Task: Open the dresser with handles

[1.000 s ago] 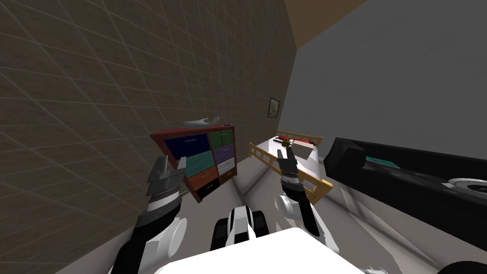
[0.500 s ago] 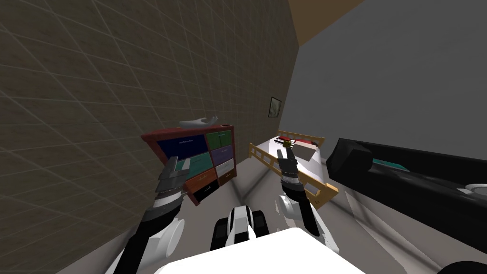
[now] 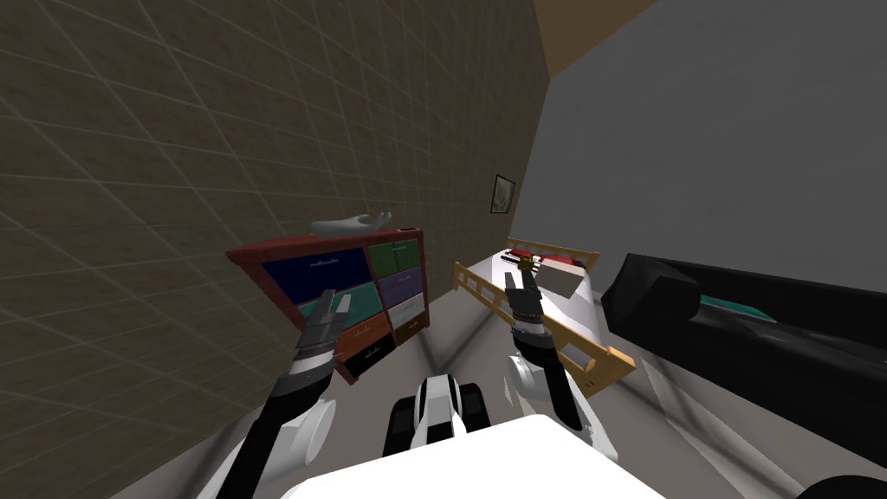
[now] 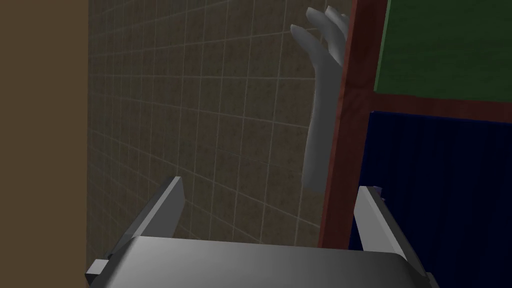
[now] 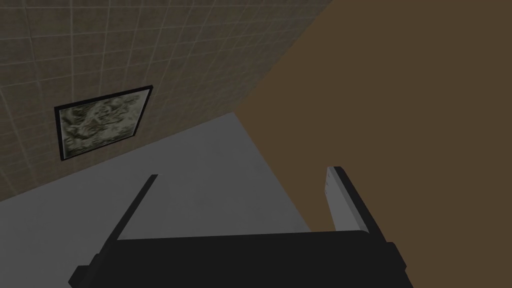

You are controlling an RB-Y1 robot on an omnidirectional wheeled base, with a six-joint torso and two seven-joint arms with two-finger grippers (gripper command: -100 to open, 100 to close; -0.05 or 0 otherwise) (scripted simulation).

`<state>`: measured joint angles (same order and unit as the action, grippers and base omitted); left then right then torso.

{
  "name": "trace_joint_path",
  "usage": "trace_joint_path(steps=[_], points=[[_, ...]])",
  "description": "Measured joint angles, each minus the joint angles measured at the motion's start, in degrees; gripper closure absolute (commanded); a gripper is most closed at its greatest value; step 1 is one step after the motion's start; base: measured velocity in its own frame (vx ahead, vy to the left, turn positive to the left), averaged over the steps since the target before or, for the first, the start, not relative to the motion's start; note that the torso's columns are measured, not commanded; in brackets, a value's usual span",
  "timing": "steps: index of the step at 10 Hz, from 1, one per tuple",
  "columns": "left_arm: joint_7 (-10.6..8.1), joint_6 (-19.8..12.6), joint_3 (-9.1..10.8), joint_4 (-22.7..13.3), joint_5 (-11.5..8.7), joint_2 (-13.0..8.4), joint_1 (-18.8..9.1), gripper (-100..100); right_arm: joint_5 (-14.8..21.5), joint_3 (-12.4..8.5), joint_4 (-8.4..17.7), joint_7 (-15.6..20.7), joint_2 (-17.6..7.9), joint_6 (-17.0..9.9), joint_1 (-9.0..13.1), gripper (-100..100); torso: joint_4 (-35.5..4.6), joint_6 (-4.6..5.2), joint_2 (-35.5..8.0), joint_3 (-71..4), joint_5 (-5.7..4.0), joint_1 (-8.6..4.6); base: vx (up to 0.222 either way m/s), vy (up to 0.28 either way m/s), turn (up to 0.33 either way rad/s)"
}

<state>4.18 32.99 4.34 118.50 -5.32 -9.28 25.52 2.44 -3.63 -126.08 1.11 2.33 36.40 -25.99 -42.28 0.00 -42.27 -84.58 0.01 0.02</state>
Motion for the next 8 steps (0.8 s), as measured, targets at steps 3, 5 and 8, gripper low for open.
trace_joint_path(steps=[3,5,8], points=[[-0.05,0.0,0.82,-4.5,-0.1,-0.5,-1.3,-100,0.0,0.0,0.0,0.0,0.0,0.0,0.0,0,0.0,0.0,-0.1,0.0,-0.01,-0.03,0.102,-0.047,0.02],[-0.04,0.1,1.2,-6.9,-0.1,-0.6,-1.8,-100,0.0,0.0,0.0,0.0,0.0,0.0,0.0,0,0.0,0.0,0.0,0.0,-0.01,-0.02,0.098,-0.046,0.019],[0.38,-0.2,1.53,-11.0,0.2,-0.3,-3.3,-100,0.0,0.0,0.0,0.0,0.0,0.0,0.0,0,0.0,0.0,0.0,0.0,-0.01,-0.06,0.11,-0.057,0.02]])
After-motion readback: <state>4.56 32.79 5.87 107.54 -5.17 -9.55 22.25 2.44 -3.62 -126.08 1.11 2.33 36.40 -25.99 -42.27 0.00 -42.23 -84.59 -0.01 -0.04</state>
